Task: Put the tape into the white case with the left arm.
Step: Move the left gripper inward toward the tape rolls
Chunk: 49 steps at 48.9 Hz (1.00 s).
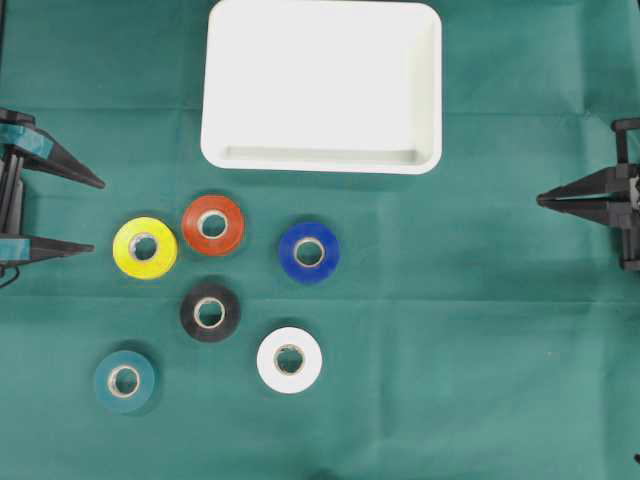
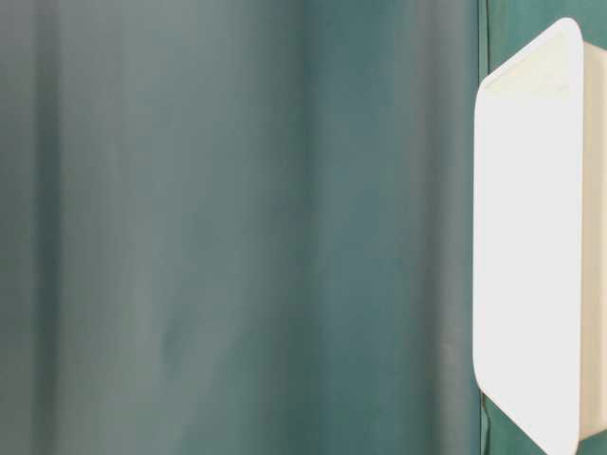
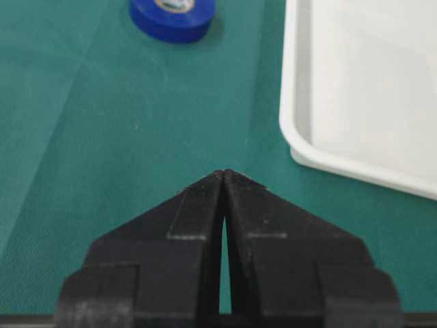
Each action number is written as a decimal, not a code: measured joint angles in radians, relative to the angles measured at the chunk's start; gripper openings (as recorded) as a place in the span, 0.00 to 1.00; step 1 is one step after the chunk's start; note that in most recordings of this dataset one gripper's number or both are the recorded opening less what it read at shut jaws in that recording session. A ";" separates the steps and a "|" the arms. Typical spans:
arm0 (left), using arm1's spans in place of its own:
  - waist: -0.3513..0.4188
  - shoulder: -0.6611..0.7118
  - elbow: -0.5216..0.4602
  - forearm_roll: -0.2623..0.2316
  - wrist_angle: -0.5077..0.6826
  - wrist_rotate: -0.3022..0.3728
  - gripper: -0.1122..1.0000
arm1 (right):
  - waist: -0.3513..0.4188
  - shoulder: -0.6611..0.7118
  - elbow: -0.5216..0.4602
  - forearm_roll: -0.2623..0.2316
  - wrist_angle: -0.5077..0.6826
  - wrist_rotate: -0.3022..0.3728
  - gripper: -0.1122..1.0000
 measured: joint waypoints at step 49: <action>-0.235 0.086 0.032 0.000 -0.063 0.005 0.92 | 0.000 -0.046 0.023 -0.003 0.000 0.011 0.01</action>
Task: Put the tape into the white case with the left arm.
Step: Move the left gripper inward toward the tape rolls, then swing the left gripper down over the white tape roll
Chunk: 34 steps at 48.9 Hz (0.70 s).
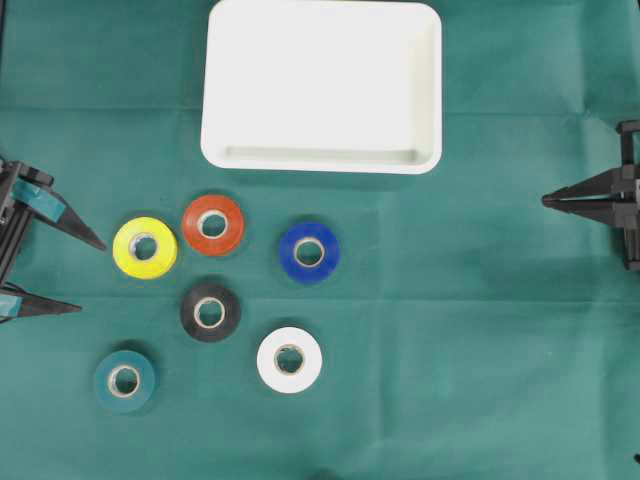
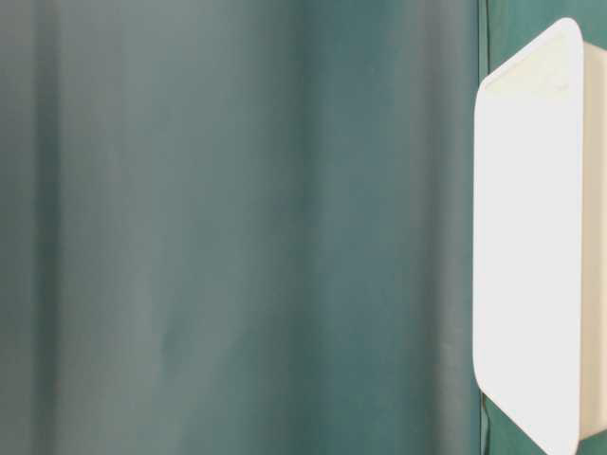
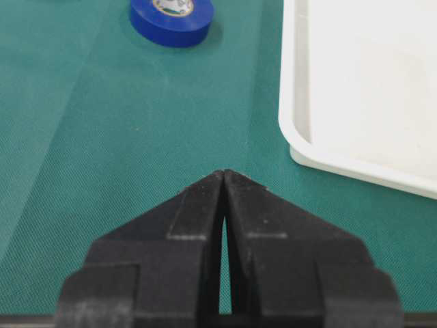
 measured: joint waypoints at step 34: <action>-0.002 0.287 -0.109 0.000 -0.267 0.014 0.92 | 0.000 0.002 0.000 0.000 0.000 0.002 0.01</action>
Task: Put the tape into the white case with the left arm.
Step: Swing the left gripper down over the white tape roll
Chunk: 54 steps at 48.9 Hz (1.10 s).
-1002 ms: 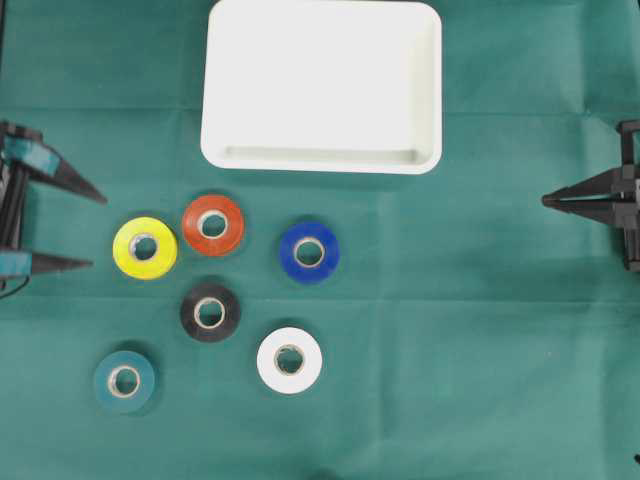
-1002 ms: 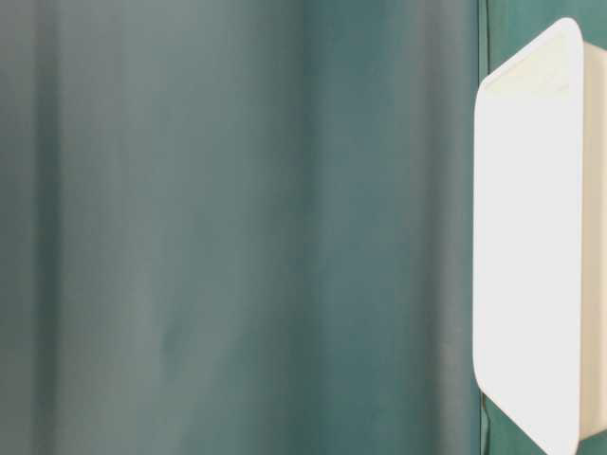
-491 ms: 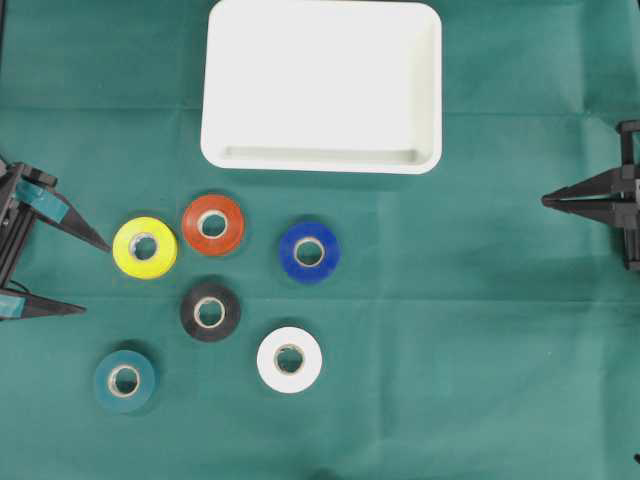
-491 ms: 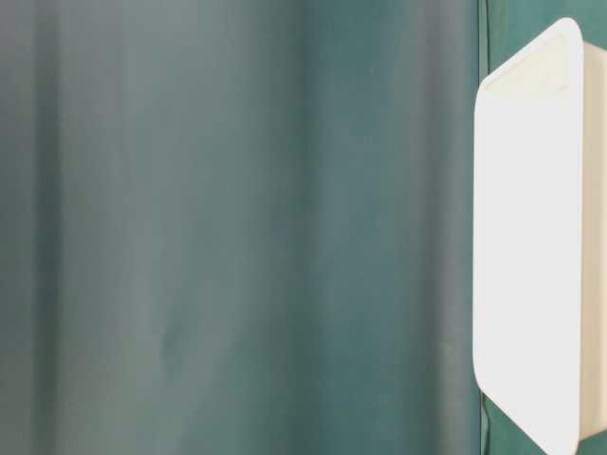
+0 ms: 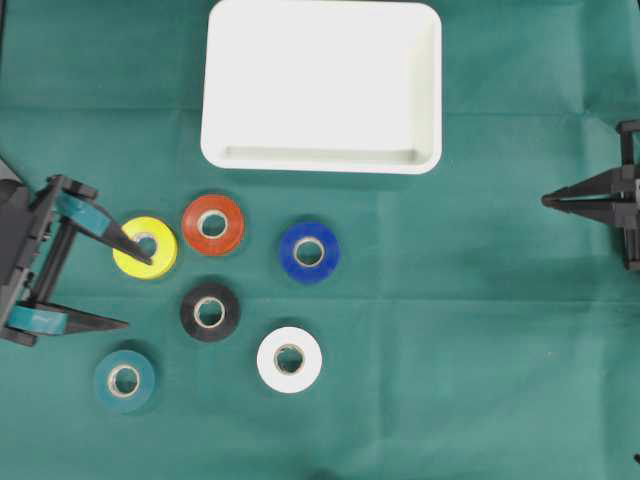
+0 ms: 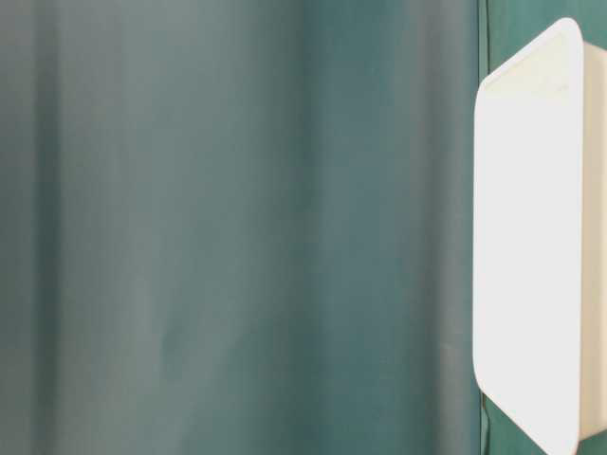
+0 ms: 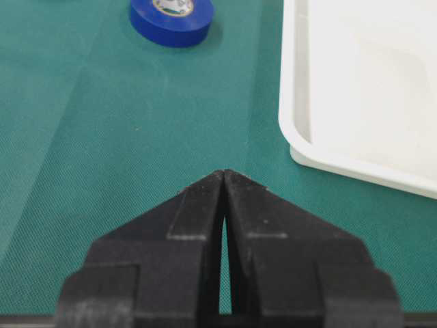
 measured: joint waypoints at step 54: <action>-0.074 0.646 -0.448 0.000 0.063 -0.005 0.92 | 0.000 0.000 0.000 0.000 -0.003 -0.002 0.01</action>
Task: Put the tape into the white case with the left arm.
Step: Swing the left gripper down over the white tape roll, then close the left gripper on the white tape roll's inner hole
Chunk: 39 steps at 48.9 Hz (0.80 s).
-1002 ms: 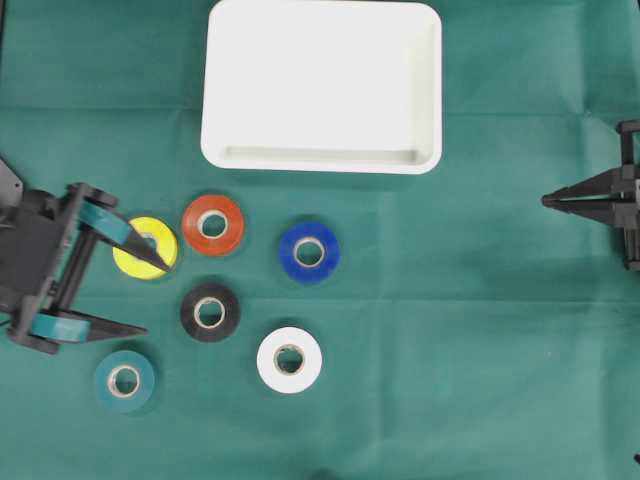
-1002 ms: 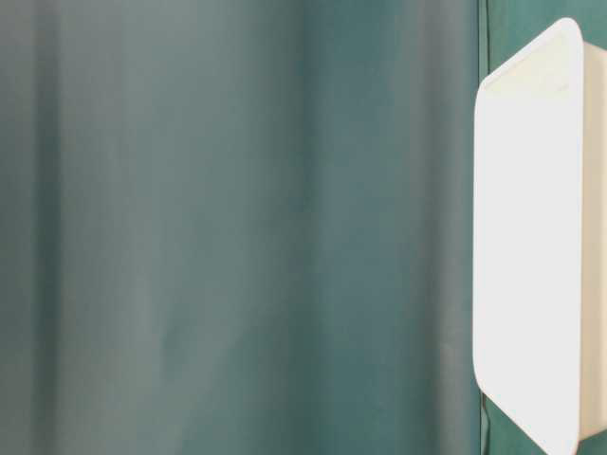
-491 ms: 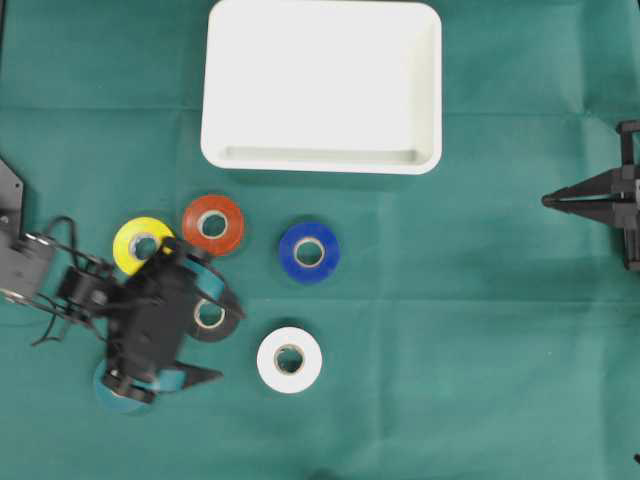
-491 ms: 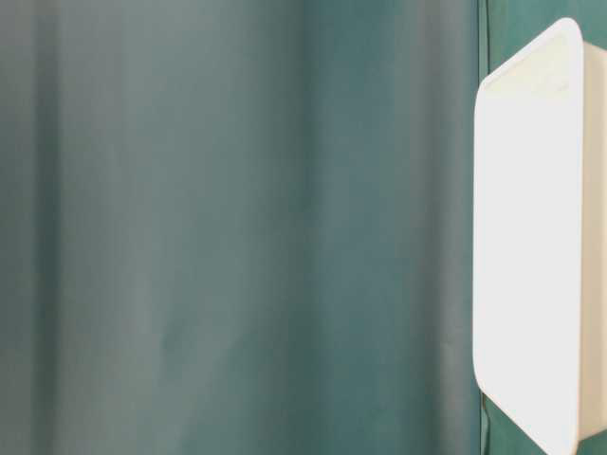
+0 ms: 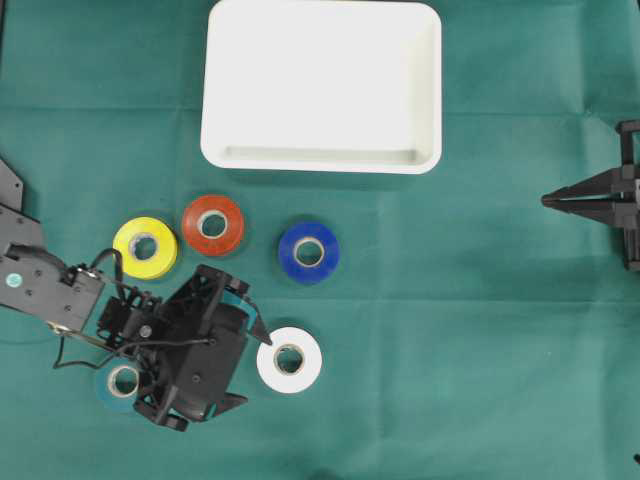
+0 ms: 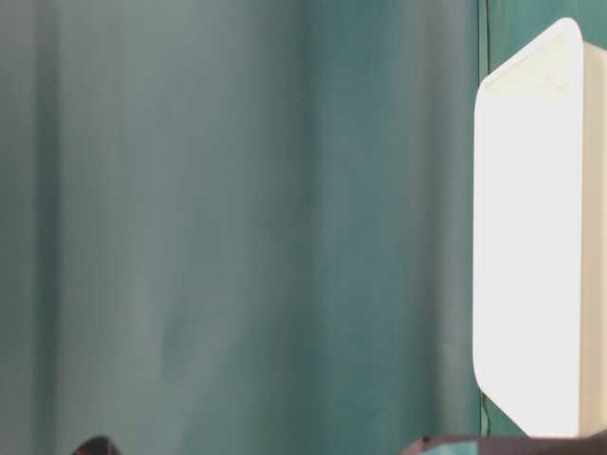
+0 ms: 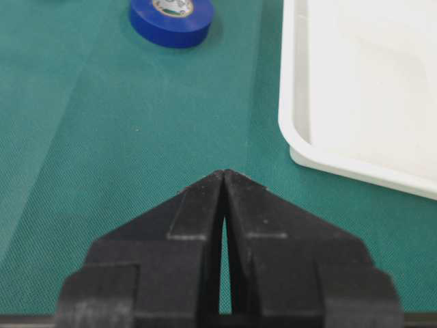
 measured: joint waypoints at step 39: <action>-0.002 0.261 -0.101 0.000 -0.009 0.021 0.92 | 0.000 0.000 0.015 -0.002 -0.031 0.000 0.01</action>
